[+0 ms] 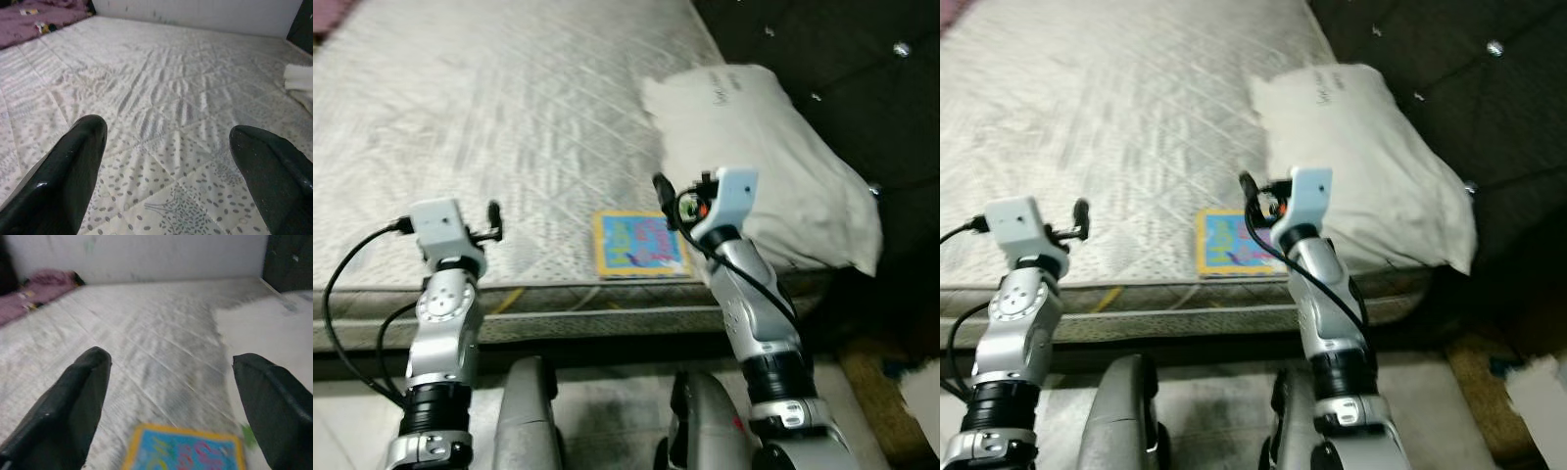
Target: Clean up the room
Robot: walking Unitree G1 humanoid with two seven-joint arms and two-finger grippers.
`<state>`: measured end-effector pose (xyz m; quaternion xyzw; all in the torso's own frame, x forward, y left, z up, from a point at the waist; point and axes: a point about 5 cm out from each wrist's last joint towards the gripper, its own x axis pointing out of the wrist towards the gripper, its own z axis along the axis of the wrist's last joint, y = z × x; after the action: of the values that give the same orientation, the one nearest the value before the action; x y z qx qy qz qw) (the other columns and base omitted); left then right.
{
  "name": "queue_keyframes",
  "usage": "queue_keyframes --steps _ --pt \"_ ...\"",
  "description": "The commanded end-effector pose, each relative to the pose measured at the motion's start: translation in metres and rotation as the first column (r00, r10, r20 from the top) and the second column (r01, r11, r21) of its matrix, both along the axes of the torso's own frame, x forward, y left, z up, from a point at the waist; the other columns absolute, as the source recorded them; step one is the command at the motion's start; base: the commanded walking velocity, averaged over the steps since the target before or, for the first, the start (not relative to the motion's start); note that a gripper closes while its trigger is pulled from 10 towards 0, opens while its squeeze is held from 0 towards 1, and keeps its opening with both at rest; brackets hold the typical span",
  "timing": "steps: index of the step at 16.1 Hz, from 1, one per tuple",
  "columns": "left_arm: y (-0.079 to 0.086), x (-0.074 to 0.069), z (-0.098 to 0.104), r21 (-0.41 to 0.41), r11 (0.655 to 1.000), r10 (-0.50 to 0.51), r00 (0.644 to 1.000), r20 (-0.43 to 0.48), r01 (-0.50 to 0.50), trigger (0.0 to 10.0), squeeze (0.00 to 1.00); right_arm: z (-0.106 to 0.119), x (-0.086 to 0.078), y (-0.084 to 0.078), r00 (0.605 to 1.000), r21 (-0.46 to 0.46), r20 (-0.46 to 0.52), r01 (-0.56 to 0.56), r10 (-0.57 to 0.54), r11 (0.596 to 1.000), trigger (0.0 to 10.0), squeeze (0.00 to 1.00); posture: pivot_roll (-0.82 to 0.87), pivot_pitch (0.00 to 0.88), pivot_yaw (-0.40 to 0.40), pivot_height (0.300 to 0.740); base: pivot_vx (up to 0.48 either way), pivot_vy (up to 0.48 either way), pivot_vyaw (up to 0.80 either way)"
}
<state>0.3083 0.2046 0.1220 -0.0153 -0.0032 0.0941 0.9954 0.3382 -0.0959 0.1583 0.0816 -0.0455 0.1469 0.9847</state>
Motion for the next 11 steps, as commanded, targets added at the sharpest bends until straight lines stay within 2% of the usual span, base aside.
queue_keyframes --steps 1,4,5,8,9,11 --pt "-0.007 -0.003 0.0 0.013 1.0 -0.011 1.0 -0.022 0.012 10.0 0.0 0.003 0.005 0.002 1.0 0.037 0.016 0.01 -0.01 0.999 10.0 1.0 0.01 0.0 -0.035 0.592 0.0 0.0 0.0" --pt "-0.01 -0.007 0.011 0.026 1.0 -0.013 1.0 0.002 0.013 10.0 0.0 0.007 0.009 0.008 1.0 0.085 0.031 0.002 -0.005 0.996 10.0 1.0 0.02 0.0 -0.031 0.592 0.0 0.0 0.0" --pt "-0.008 -0.007 0.012 0.032 0.999 0.0 1.0 0.006 0.0 10.0 0.0 0.01 0.013 0.015 0.998 0.071 0.058 -0.034 0.03 0.997 10.0 1.0 0.02 0.0 -0.032 0.612 0.0 0.0 0.0" --pt "-0.007 -0.007 0.014 0.029 1.0 0.002 1.0 -0.001 -0.002 10.0 0.0 0.017 0.018 0.019 0.996 0.079 0.08 -0.051 0.045 0.996 10.0 1.0 0.01 0.0 -0.028 0.642 0.0 0.0 0.0" --pt "-0.009 -0.006 0.017 0.029 1.0 -0.005 1.0 -0.001 0.005 10.0 0.0 0.017 0.018 0.018 0.995 0.073 0.089 -0.054 0.047 0.996 10.0 0.0 0.0 0.0 -0.027 0.652 0.0 0.0 0.0" --pt "-0.011 -0.005 0.014 0.032 0.999 -0.013 1.0 -0.008 0.013 10.0 0.0 0.011 0.018 0.015 0.996 0.063 0.081 -0.044 0.039 0.997 10.0 0.0 -0.01 0.0 -0.02 0.672 0.0 0.0 0.0"
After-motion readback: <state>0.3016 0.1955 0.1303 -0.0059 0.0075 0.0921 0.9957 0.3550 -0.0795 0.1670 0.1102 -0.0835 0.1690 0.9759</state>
